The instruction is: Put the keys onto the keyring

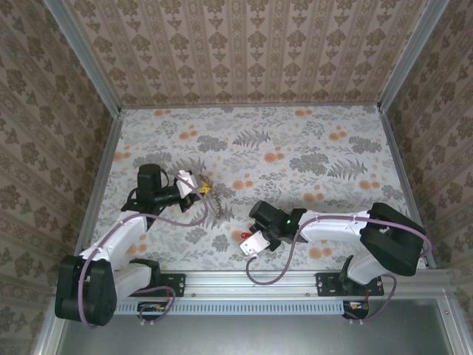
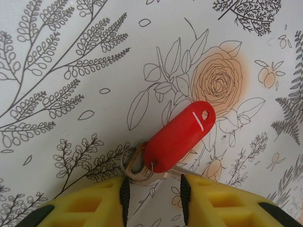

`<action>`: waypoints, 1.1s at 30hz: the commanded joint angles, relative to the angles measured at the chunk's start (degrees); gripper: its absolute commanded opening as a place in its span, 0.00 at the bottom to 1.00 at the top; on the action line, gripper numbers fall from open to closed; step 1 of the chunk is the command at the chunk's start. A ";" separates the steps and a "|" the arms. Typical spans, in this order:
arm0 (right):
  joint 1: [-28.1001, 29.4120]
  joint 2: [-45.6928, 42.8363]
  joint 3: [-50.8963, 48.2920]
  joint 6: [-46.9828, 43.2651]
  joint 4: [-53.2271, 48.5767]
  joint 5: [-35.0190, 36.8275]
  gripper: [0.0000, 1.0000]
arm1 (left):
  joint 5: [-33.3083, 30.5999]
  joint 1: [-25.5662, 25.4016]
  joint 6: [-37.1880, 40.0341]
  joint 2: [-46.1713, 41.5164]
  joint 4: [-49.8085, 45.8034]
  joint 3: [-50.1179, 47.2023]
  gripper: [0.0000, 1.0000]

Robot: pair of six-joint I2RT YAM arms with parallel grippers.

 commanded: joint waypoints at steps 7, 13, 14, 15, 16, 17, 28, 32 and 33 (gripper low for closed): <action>0.38 2.13 1.58 -0.66 -1.84 -0.48 0.27 | 0.52 0.45 -0.57 -1.00 -0.08 1.54 0.00; 0.44 0.60 2.37 0.41 -3.98 -1.82 0.28 | 0.53 0.45 -0.25 -1.02 -0.46 1.63 0.00; 0.44 0.35 2.39 0.47 -4.19 -2.04 0.28 | 0.50 0.49 -0.18 -1.03 -0.44 1.64 0.00; 0.46 0.13 2.39 0.59 -4.26 -2.21 0.27 | 0.46 0.43 -0.09 -0.95 -0.46 1.59 0.00; 0.44 -0.03 2.39 0.56 -4.27 -2.34 0.27 | 0.41 0.45 -0.02 -0.91 -0.39 1.62 0.00; 0.44 -0.06 2.47 0.59 -4.37 -2.42 0.26 | 0.40 0.45 -0.04 -0.89 -0.44 1.63 0.00; 0.54 2.67 5.02 1.42 -5.21 -2.66 0.23 | 0.15 0.45 0.53 -1.11 -0.94 1.64 0.00; 0.62 2.80 4.86 1.50 -5.03 -2.82 0.25 | -0.01 0.46 0.62 -1.11 -1.04 1.53 0.00; 0.62 2.76 4.77 1.43 -5.12 -2.95 0.25 | 0.07 0.45 0.66 -1.11 -1.02 1.63 0.00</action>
